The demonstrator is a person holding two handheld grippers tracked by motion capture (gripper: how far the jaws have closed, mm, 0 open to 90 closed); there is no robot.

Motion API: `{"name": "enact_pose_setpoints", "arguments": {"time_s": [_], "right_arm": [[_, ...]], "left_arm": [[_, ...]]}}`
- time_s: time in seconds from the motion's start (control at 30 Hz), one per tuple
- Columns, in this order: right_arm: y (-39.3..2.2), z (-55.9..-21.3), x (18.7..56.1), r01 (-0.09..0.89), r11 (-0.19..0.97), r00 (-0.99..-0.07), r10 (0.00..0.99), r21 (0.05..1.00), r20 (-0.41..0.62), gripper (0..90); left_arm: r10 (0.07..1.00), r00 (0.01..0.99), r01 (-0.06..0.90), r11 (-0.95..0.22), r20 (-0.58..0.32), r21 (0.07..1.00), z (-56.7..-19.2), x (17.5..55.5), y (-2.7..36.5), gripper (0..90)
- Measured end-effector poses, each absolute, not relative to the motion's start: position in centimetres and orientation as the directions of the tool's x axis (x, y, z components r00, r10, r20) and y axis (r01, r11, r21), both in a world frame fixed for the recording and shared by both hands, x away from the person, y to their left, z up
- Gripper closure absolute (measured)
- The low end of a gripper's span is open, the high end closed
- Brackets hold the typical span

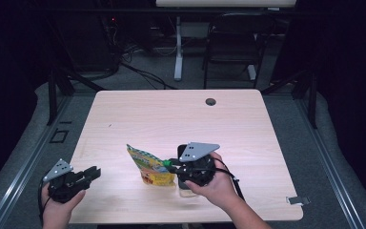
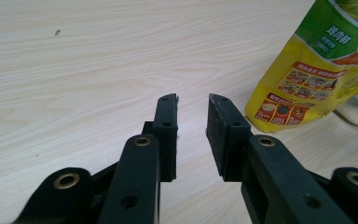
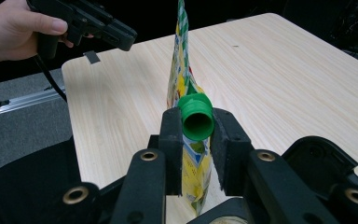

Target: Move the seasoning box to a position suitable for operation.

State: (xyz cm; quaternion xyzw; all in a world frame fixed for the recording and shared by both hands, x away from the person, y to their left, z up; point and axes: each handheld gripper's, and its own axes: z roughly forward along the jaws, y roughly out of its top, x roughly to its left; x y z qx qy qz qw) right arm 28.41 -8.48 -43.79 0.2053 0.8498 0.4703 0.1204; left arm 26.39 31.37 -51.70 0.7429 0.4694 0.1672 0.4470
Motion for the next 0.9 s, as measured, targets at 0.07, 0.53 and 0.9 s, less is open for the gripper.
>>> {"name": "enact_pose_setpoints", "arguments": {"time_s": [0.07, 0.53, 0.9], "right_arm": [[-8.4, -43.8, 28.4, 0.238, 0.474, -0.890, 0.457, 0.848, -0.006, 74.9], [-6.7, -42.0, 28.7, 0.232, 0.458, -0.891, 0.454, 0.858, -0.002, 67.3], [-2.7, -40.9, 30.4, 0.235, 0.462, -0.896, 0.445, 0.855, 0.006, 69.9]], "left_arm": [[0.846, 0.505, 0.547, -0.162, -0.170, 0.821, -51.7, 26.4, 31.3, 73.6], [0.844, 0.509, 0.545, -0.164, -0.169, 0.822, -51.8, 26.5, 31.2, 73.7], [0.841, 0.513, 0.547, -0.167, -0.171, 0.820, -51.9, 26.5, 31.2, 73.7]]}}
